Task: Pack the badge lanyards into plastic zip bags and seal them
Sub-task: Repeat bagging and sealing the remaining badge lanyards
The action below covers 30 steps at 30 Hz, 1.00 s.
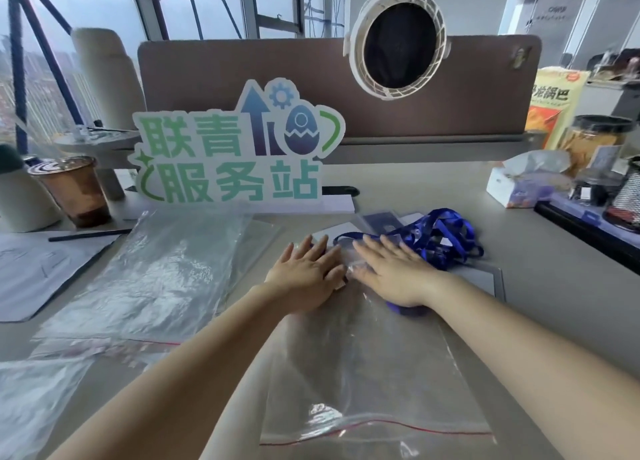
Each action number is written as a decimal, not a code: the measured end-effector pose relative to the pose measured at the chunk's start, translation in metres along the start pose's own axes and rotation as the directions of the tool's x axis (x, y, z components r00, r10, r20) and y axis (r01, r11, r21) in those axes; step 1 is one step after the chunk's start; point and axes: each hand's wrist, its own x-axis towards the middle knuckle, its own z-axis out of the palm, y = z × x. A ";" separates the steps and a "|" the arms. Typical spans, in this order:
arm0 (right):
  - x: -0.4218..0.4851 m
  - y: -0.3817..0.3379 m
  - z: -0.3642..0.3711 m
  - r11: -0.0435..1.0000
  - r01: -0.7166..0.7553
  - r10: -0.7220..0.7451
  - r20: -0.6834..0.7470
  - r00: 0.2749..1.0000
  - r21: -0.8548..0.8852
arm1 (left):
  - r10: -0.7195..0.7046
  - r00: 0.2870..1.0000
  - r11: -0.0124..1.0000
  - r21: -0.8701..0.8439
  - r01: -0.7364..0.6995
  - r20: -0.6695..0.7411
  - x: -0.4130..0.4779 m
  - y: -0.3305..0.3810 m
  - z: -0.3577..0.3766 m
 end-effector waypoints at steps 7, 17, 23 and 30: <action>-0.006 -0.002 0.001 0.997 0.031 -0.026 -0.067 0.997 0.077 | 0.010 0.999 1.000 -0.020 -0.011 -0.036 -0.004 0.001 -0.003; -0.106 -0.023 0.033 0.990 0.137 -0.138 0.035 0.990 0.031 | 0.222 0.973 0.975 -0.011 -0.222 0.067 -0.113 0.027 0.011; -0.144 -0.028 0.028 0.982 0.175 -0.170 -0.062 0.983 0.077 | 0.247 0.960 0.961 -0.094 -0.260 -0.130 -0.142 0.034 0.006; -0.173 -0.032 0.047 0.958 0.226 -0.171 -0.280 0.945 0.179 | 0.192 0.946 0.952 -0.184 -0.244 -0.262 -0.178 0.043 0.015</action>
